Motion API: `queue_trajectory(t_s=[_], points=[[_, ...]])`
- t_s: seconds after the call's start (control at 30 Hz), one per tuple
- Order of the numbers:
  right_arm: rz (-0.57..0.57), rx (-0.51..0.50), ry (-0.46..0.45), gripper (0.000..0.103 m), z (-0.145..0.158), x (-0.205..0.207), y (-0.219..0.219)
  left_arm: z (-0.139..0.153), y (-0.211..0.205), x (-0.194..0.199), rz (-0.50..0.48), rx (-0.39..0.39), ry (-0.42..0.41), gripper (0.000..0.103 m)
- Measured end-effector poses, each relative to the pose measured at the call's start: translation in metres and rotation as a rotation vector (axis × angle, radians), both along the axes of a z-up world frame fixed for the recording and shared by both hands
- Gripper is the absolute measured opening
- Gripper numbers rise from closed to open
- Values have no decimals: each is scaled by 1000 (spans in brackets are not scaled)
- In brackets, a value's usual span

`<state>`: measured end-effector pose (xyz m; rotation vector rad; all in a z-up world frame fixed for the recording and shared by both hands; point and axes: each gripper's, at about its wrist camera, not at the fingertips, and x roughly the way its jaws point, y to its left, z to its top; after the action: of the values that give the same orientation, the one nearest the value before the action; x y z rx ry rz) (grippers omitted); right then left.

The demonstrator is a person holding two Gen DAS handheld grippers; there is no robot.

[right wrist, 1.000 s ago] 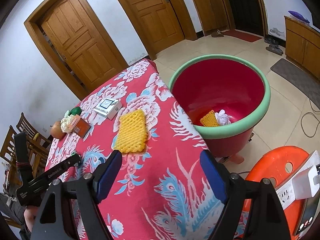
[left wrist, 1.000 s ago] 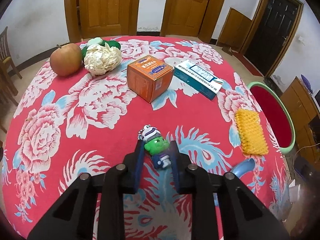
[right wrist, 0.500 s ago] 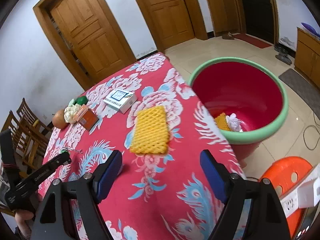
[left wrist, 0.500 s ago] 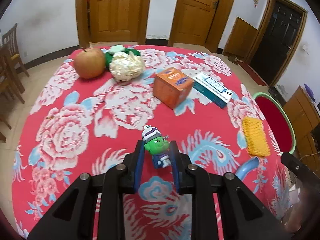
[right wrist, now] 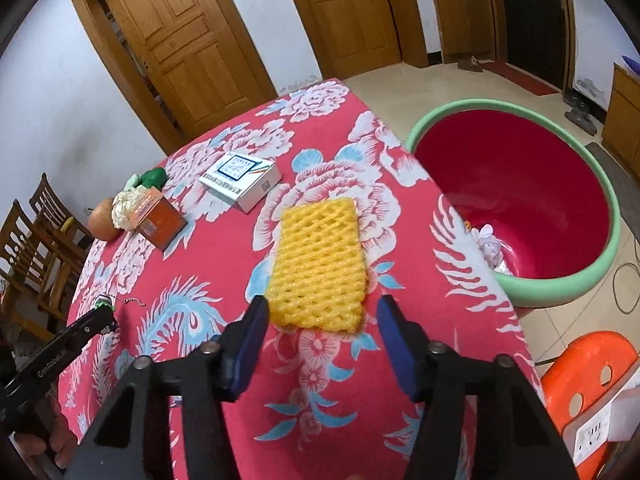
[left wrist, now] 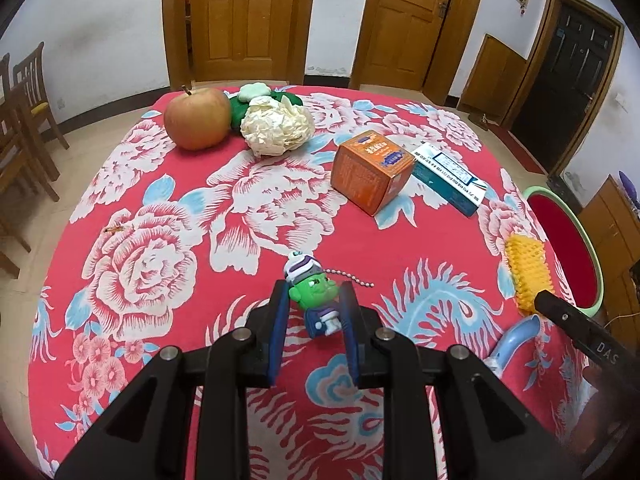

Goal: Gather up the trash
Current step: 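Grasp the yellow foam net with the right tool and lift it, then carry the green toy and yellow net over the red bin with both tools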

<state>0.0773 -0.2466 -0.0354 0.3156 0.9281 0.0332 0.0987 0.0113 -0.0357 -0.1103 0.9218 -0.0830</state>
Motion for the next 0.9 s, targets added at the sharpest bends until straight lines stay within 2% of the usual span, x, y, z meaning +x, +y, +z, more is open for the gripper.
queue_trajectory(t_s=[0.13, 0.3, 0.37, 0.57, 0.9], points=[[7, -17, -4, 44, -1, 2, 1, -1, -1, 1, -1, 0, 1, 24], [27, 6, -11, 19, -2, 2, 2, 0, -3, 1, -7, 2, -6, 24], [39, 9, -25, 15, 0, 0, 3, 3, -4, -1, -10, 2, -13, 25], [50, 3, -88, 12, 14, -11, 2, 16, -12, -7, -29, 1, -45, 24], [-20, 15, -166, 12, 40, -32, -31, 40, -43, -3, -104, -2, -95, 24]])
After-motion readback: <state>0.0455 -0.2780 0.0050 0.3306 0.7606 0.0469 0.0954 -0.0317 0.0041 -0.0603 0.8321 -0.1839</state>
